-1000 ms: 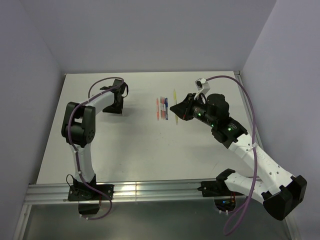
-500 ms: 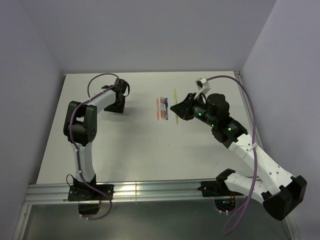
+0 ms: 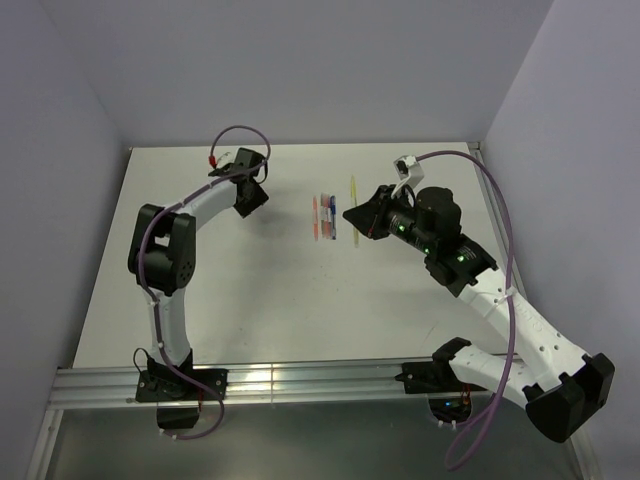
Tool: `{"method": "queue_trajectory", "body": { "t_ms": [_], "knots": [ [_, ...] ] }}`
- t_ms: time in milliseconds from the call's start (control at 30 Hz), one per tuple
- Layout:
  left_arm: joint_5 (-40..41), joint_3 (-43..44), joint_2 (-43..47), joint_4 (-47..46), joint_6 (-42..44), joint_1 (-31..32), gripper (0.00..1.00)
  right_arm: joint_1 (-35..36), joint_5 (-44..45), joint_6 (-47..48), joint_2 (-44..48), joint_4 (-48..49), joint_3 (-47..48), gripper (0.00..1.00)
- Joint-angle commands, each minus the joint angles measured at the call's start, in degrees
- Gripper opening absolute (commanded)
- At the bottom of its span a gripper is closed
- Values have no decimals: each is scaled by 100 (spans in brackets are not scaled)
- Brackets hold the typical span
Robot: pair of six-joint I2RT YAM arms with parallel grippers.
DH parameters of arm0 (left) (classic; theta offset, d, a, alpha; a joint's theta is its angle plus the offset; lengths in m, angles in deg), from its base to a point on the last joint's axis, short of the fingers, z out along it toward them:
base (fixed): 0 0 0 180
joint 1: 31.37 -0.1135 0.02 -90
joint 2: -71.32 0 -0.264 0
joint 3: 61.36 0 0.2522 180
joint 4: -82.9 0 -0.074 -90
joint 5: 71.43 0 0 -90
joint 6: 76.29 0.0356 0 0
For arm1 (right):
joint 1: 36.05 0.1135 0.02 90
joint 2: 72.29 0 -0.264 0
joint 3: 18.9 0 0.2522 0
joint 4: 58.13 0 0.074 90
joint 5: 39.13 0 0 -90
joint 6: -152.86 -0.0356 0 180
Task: Insert the pens into the pen caps
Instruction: Move the pen cap to the center of the board.
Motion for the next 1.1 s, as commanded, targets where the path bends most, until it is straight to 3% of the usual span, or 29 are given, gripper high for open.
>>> {"method": "queue_trajectory", "body": {
  "t_ms": [0, 33, 167, 633, 1067],
  "knots": [
    [-354, -109, 617, -630, 1740, 342, 50, -68, 108, 111, 145, 78, 28, 0],
    [-450, -145, 662, -710, 1864, 395, 56, -69, 99, 102, 128, 86, 27, 0],
    [-838, -128, 592, -711, 2356, 554, 57, -77, 99, 93, 101, 69, 54, 0],
    [-953, 452, -225, -140, 3183, 941, 52, -77, 196, 155, 84, -10, 98, 0],
    [-970, 364, -357, 89, 3131, 967, 48, -77, 222, 163, 75, -1, 63, 0]
  ]
}}
